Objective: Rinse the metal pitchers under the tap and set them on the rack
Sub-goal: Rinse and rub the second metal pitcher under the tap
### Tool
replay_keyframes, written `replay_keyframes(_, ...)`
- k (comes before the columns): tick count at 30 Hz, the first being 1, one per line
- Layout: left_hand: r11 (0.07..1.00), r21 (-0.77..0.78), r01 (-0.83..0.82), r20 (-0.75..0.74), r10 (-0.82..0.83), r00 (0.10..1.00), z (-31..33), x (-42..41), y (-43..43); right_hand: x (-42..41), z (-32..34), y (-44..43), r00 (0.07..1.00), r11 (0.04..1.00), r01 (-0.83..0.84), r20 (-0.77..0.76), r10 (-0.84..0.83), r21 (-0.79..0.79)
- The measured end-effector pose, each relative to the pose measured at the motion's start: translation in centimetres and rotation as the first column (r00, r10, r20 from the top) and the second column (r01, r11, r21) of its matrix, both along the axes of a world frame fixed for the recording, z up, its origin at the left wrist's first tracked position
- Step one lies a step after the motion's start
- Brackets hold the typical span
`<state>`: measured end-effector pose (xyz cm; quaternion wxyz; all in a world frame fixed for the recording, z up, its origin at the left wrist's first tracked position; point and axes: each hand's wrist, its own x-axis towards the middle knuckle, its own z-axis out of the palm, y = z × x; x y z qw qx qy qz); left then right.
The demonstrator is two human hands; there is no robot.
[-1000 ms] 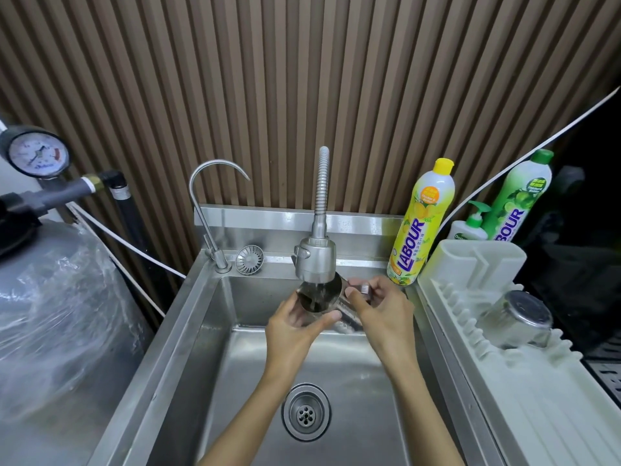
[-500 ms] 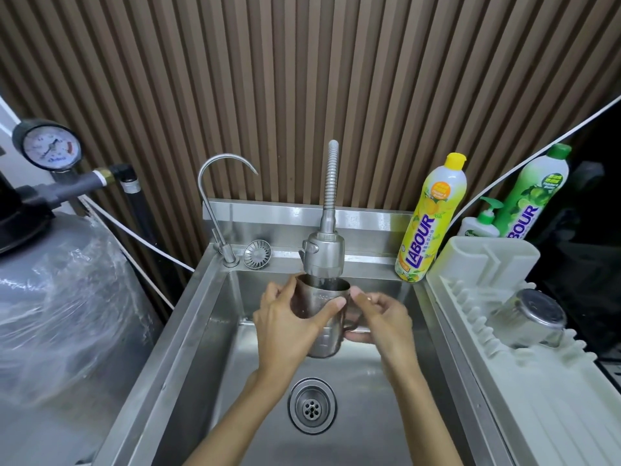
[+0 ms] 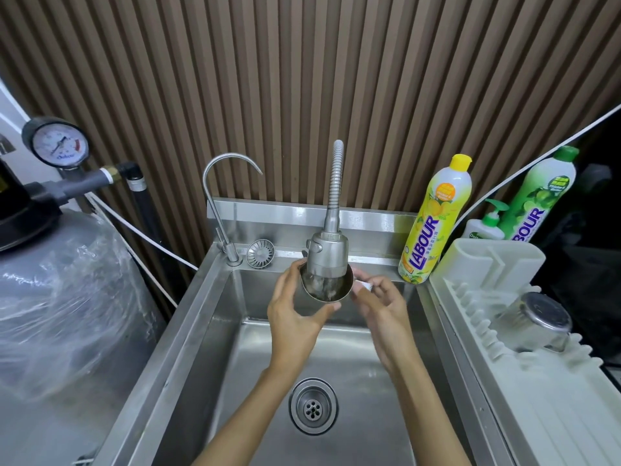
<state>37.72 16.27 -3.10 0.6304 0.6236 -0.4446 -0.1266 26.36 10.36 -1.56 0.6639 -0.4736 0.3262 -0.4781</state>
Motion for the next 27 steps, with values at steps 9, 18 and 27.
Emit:
replay_keyframes(9, 0.939, 0.164, -0.304, 0.264, 0.255, 0.93, 1.5, 0.0, 1.7, -0.1, -0.8, 1.3, 0.983, 0.981, -0.095, -0.141, 0.119, 0.169)
replay_keyframes(18, 0.974, 0.207, 0.088, -0.181, -0.05, 0.982, -0.2, -0.8, 1.2, -2.0, 3.4, 1.2, 0.638, 0.917, 0.077, -0.688, -0.347, -0.391)
replay_keyframes(27, 0.993, -0.035, 0.109, -0.212, -0.114, 0.971, 0.0, 0.7, -0.2, 0.4, 0.6, 0.5, 0.991, 0.993, 0.057, -0.118, -0.068, -0.099)
